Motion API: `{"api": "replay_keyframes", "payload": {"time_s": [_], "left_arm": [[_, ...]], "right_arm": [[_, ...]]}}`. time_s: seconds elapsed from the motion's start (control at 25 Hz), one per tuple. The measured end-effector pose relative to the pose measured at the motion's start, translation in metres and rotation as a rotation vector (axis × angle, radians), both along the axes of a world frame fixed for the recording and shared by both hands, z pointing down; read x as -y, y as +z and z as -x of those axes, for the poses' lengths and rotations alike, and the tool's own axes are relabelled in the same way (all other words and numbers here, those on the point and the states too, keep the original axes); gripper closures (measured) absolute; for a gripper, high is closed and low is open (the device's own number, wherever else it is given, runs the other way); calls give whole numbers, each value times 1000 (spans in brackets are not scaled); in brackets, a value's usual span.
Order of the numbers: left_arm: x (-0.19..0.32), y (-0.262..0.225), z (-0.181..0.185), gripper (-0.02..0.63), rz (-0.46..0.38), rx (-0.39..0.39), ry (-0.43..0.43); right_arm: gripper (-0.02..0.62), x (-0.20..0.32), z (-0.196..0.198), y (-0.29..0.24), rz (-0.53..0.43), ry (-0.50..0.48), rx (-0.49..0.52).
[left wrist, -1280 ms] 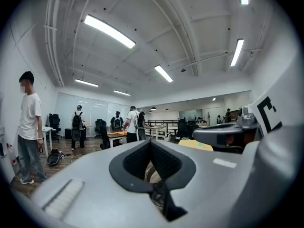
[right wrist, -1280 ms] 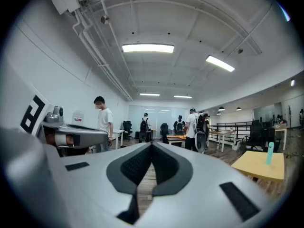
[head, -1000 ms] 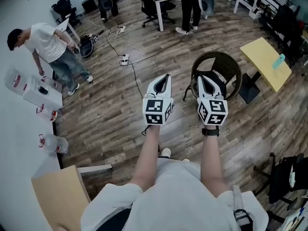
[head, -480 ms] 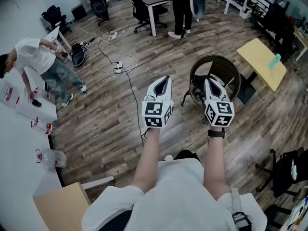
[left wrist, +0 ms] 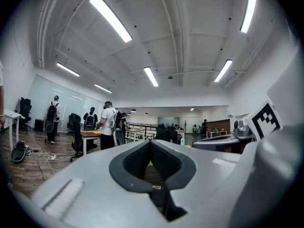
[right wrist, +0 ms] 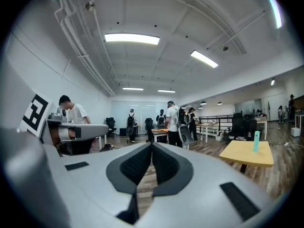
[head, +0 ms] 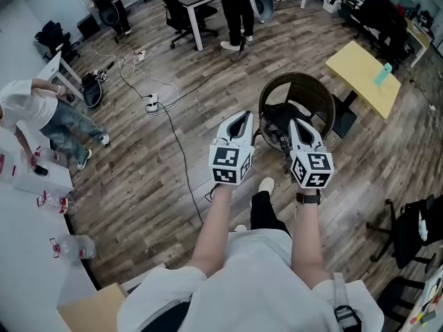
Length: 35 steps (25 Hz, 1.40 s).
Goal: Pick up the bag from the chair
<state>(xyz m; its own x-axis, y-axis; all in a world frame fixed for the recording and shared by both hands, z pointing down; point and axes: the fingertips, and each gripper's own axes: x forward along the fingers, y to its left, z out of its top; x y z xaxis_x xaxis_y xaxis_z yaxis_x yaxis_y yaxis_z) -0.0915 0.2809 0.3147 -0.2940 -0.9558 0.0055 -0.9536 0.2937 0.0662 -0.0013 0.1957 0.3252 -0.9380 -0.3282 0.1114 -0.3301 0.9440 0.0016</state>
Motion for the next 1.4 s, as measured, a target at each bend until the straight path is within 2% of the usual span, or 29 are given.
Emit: {"api": "replay_keyframes", "payload": {"time_s": [0.2,0.4,0.56,0.8,1.0,1.16,1.4], "left_arm": [[55,-3,20,595,1,11,50],[125,-8,47,595,6,19,75],[189,-18,56,595,4,26,117],[286,-17,48,595,36,71,216],[352,-11,38,595,42,74,270],[384,8,22,595,84,71,328],[414,27,23,595,128,46,352]], "right_arm": [[584,45,25,6,12,25,2],[584,112,46,2,15,51,6],[584,173,49,-8,15,99,27],[584,269,43,-14,31,191,61],[584,321,38,-10,26,212,59],[584,347,29,9,57,226,37],[584,374,17,35,112,275,10]]}}
